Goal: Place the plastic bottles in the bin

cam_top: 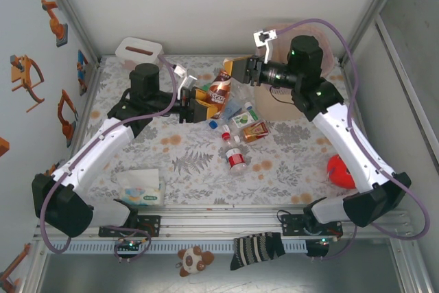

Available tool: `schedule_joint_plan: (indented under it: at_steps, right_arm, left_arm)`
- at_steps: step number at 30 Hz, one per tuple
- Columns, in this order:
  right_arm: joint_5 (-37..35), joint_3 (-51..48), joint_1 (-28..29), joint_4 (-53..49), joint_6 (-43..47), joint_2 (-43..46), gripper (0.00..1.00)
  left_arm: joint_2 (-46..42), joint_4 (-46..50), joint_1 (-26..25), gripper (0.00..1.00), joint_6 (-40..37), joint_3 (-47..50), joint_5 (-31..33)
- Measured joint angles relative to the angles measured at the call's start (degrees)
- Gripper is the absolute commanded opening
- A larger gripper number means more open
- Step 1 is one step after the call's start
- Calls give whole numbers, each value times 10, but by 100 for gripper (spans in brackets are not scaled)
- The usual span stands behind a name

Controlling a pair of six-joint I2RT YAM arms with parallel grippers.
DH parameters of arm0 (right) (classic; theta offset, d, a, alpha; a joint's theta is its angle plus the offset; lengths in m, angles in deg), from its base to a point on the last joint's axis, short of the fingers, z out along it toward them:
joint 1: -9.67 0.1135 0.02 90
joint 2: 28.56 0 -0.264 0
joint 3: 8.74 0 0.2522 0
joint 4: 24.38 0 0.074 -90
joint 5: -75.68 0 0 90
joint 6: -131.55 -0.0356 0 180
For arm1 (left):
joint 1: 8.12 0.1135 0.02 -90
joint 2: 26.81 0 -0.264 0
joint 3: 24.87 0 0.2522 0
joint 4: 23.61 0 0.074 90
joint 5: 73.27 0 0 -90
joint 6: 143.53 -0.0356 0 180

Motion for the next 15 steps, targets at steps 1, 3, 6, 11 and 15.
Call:
schedule_joint_plan:
  at_steps: [1, 3, 6, 11, 15]
  right_arm:
    - [0, 0, 1, 0, 0, -1, 42]
    - [0, 2, 3, 0, 0, -4, 42]
    - [0, 7, 7, -1, 0, -12, 42]
    - [0, 10, 7, -2, 2, -16, 37]
    - [-1, 10, 7, -3, 6, -16, 31]
  left_arm:
    - [0, 0, 0, 51, 0, 0, 0]
    - [1, 0, 0, 51, 0, 0, -3]
    - [2, 0, 0, 51, 0, 0, -6]
    - [3, 0, 0, 51, 0, 0, -6]
    - [3, 0, 0, 55, 1, 0, -6]
